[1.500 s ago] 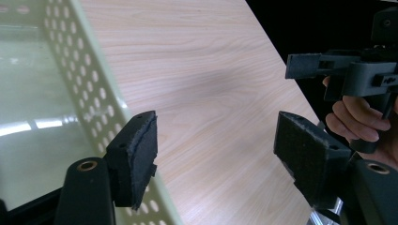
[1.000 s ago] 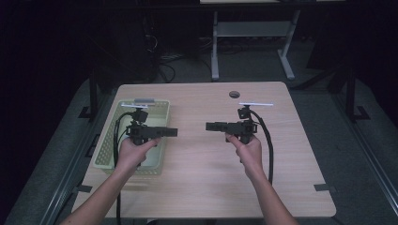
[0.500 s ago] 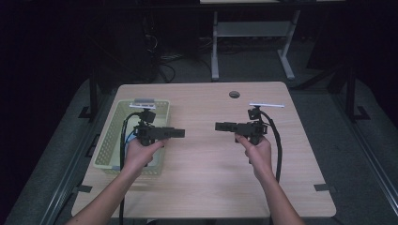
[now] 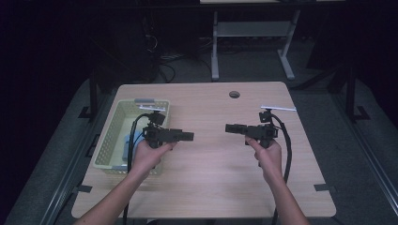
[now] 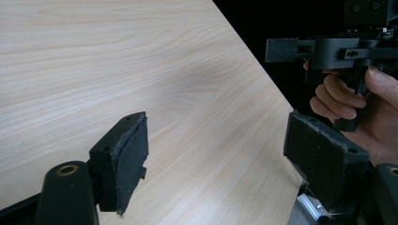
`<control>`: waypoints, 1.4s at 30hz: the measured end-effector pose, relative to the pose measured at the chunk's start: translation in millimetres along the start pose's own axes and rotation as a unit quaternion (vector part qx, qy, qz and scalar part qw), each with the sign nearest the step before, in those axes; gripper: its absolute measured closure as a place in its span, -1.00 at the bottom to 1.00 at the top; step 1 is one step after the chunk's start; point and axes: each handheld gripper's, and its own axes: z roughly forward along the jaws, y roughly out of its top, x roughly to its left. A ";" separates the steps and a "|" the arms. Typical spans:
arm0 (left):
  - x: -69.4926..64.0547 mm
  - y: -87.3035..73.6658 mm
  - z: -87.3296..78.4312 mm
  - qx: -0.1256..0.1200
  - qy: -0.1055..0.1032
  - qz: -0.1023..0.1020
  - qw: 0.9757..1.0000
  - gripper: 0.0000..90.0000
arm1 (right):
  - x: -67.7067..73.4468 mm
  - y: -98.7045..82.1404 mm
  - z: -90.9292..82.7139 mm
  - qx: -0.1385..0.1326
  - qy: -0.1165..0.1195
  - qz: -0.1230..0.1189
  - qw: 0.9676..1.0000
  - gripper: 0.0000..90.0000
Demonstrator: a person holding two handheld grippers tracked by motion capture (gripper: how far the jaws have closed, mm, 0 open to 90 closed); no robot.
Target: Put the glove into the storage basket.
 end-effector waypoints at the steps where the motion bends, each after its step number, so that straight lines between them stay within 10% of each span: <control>1: -0.3 -0.2 1.2 -0.001 -0.001 -0.001 1.000 -0.54 | -1.0 -0.3 -1.1 -0.002 0.000 -0.001 1.000 -0.26; 42: -36.9 -16.8 44.4 0.025 -0.051 0.047 0.997 -0.56 | -59.4 -34.1 -69.1 -0.046 -0.048 0.060 0.996 -0.34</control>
